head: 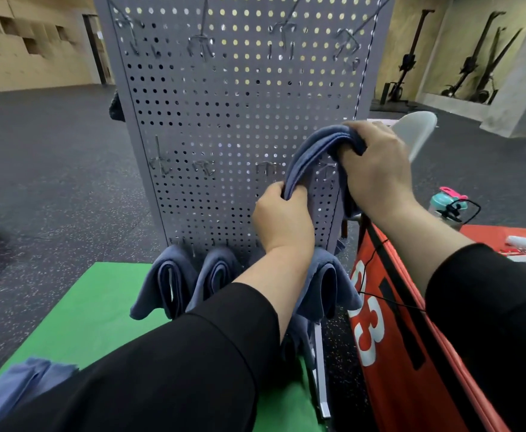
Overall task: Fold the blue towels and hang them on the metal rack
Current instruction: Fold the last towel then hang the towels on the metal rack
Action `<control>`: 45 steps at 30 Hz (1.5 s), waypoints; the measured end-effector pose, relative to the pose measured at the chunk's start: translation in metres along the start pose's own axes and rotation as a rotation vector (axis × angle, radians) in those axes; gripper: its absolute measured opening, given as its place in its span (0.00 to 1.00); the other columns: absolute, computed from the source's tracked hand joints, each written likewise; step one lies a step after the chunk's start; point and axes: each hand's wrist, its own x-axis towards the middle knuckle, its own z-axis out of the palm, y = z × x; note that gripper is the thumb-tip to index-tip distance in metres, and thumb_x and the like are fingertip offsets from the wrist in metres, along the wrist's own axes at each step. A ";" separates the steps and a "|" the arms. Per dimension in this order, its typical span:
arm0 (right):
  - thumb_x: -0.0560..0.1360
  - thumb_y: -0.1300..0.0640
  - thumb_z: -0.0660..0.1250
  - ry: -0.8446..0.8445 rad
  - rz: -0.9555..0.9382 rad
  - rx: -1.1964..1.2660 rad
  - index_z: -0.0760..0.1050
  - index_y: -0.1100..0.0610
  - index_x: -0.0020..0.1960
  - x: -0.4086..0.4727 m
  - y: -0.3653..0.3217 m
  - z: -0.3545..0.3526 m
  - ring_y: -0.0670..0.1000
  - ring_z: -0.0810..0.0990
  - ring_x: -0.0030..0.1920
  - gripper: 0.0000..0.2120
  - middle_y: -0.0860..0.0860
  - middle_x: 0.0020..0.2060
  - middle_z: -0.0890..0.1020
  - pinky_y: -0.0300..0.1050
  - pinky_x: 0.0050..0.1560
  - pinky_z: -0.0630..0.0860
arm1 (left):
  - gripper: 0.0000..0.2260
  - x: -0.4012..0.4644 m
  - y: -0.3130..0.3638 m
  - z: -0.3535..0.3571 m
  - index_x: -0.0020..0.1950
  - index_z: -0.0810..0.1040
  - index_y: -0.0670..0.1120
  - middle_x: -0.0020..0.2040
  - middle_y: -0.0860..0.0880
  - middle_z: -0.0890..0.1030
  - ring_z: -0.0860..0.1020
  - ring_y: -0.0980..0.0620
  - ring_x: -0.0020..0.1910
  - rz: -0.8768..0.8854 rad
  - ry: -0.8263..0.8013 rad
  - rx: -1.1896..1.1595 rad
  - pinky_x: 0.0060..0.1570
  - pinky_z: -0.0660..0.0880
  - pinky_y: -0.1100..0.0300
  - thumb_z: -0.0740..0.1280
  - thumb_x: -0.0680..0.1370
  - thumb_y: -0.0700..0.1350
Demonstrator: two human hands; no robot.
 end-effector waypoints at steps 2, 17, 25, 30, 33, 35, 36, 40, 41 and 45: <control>0.77 0.58 0.65 -0.013 0.028 0.010 0.80 0.55 0.63 -0.004 0.008 0.006 0.53 0.77 0.55 0.15 0.52 0.55 0.82 0.43 0.56 0.70 | 0.18 0.007 -0.002 0.005 0.27 0.68 0.53 0.25 0.54 0.67 0.63 0.48 0.30 -0.045 0.008 -0.014 0.33 0.62 0.55 0.66 0.76 0.48; 0.79 0.61 0.67 -0.020 0.092 0.149 0.55 0.61 0.81 -0.103 -0.008 0.041 0.48 0.54 0.80 0.35 0.54 0.80 0.59 0.48 0.80 0.55 | 0.13 0.007 -0.041 -0.042 0.66 0.77 0.53 0.55 0.60 0.80 0.78 0.55 0.56 0.019 -0.437 0.305 0.51 0.75 0.60 0.67 0.81 0.49; 0.81 0.60 0.63 -0.131 -0.252 0.418 0.75 0.64 0.68 -0.156 -0.092 0.080 0.48 0.75 0.70 0.17 0.53 0.68 0.78 0.44 0.71 0.70 | 0.10 0.001 -0.066 -0.159 0.60 0.82 0.52 0.54 0.51 0.86 0.82 0.51 0.55 0.097 -0.249 0.484 0.56 0.76 0.57 0.64 0.83 0.52; 0.79 0.54 0.62 -0.443 -0.140 0.492 0.80 0.57 0.64 -0.219 -0.171 0.167 0.41 0.78 0.62 0.16 0.45 0.61 0.82 0.36 0.67 0.70 | 0.11 0.016 -0.107 -0.315 0.61 0.82 0.50 0.55 0.49 0.86 0.82 0.46 0.57 0.013 -0.115 0.802 0.55 0.76 0.51 0.63 0.83 0.51; 0.79 0.56 0.66 -0.684 -0.165 0.450 0.79 0.55 0.66 -0.261 -0.221 0.230 0.42 0.75 0.65 0.16 0.46 0.64 0.81 0.28 0.67 0.62 | 0.14 0.018 -0.138 -0.412 0.66 0.80 0.49 0.60 0.49 0.84 0.80 0.46 0.61 -0.145 -0.092 0.963 0.56 0.74 0.54 0.62 0.83 0.50; 0.80 0.55 0.67 -0.865 -0.189 0.395 0.76 0.54 0.70 -0.288 -0.251 0.275 0.45 0.73 0.69 0.18 0.47 0.68 0.78 0.29 0.68 0.58 | 0.13 0.014 -0.157 -0.472 0.64 0.80 0.49 0.59 0.47 0.84 0.80 0.43 0.59 -0.249 -0.099 1.051 0.53 0.73 0.54 0.62 0.83 0.50; 0.80 0.54 0.67 -0.940 -0.192 0.374 0.75 0.54 0.71 -0.302 -0.265 0.298 0.47 0.72 0.71 0.20 0.48 0.70 0.76 0.31 0.69 0.58 | 0.12 0.010 -0.167 -0.500 0.60 0.81 0.49 0.57 0.46 0.84 0.80 0.41 0.58 -0.284 -0.096 1.087 0.51 0.73 0.53 0.62 0.83 0.50; 0.81 0.51 0.65 -1.146 -0.213 0.288 0.70 0.54 0.75 -0.354 -0.307 0.369 0.48 0.69 0.74 0.23 0.49 0.75 0.71 0.38 0.72 0.59 | 0.10 -0.001 -0.207 -0.585 0.49 0.79 0.45 0.52 0.39 0.83 0.79 0.37 0.52 -0.441 -0.101 1.185 0.45 0.73 0.51 0.62 0.81 0.48; 0.81 0.52 0.65 -1.198 -0.215 0.270 0.68 0.54 0.76 -0.367 -0.314 0.383 0.49 0.68 0.75 0.24 0.49 0.76 0.70 0.38 0.73 0.59 | 0.10 -0.003 -0.220 -0.602 0.48 0.79 0.44 0.53 0.39 0.83 0.79 0.37 0.52 -0.483 -0.114 1.204 0.45 0.73 0.51 0.62 0.81 0.48; 0.83 0.51 0.61 -1.377 -0.262 0.173 0.61 0.52 0.79 -0.414 -0.319 0.427 0.48 0.62 0.78 0.26 0.47 0.80 0.62 0.41 0.74 0.58 | 0.13 -0.008 -0.274 -0.643 0.59 0.79 0.44 0.59 0.40 0.82 0.79 0.38 0.58 -0.629 -0.188 1.249 0.54 0.76 0.51 0.61 0.81 0.49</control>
